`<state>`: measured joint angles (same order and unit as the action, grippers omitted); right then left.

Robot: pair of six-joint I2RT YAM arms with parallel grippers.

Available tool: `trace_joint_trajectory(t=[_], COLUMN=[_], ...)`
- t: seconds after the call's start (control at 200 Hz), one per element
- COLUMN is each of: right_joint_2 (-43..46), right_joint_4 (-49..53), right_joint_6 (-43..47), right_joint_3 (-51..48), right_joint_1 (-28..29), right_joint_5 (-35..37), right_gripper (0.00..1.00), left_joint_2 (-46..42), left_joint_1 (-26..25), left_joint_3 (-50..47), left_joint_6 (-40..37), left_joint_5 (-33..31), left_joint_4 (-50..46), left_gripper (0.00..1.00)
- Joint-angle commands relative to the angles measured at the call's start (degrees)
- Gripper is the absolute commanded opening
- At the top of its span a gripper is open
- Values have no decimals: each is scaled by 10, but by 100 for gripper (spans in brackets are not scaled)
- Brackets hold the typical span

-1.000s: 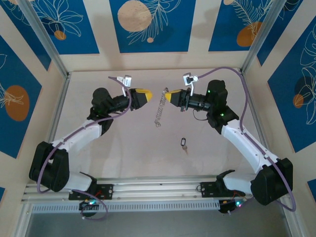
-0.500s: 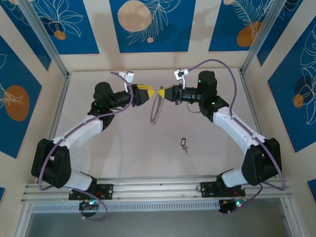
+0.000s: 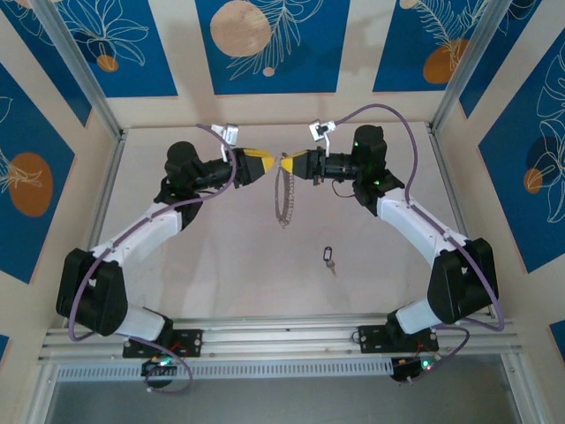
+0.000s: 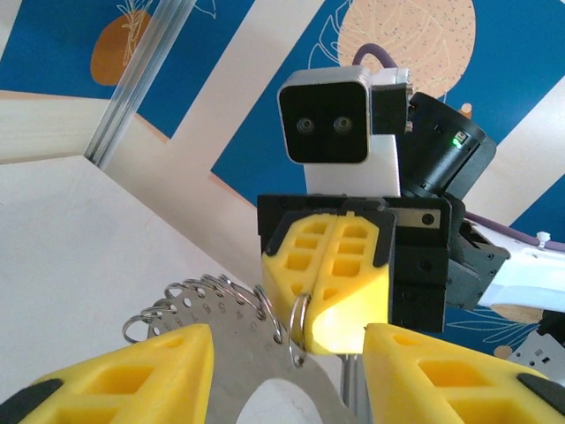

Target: Put the keys on the keyring

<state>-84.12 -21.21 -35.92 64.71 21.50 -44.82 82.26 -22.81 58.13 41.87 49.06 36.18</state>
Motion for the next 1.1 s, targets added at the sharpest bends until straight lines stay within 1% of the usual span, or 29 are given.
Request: trace_joint_trajectory(t=[0.0, 0.3, 0.67, 0.88, 1.095], right_joint_2=[-5, -5, -18, -34, -40], right_joint_4=[-66, -80, -112, -121, -123], right_joint_6=[-32, -43, -60, -65, -67], right_joint_3=[-13, -19, -24, -16, -12], right_joint_1=[-12, -16, -14, -9, -6], right_joint_5=[-21, -32, -15, -14, -10], right_gripper=[0, 0, 0, 0, 0], left_joint_2=[14, 47, 85, 86, 87], left_joint_1=[6, 5, 4, 4, -2], left_joint_3=[17, 15, 20, 21, 23], left_joint_6=[9, 68, 139, 146, 141], left_joint_5=[17, 21, 44, 52, 64], left_joint_4=[33, 115, 212, 222, 218], left_gripper=[48, 46, 45, 45, 42])
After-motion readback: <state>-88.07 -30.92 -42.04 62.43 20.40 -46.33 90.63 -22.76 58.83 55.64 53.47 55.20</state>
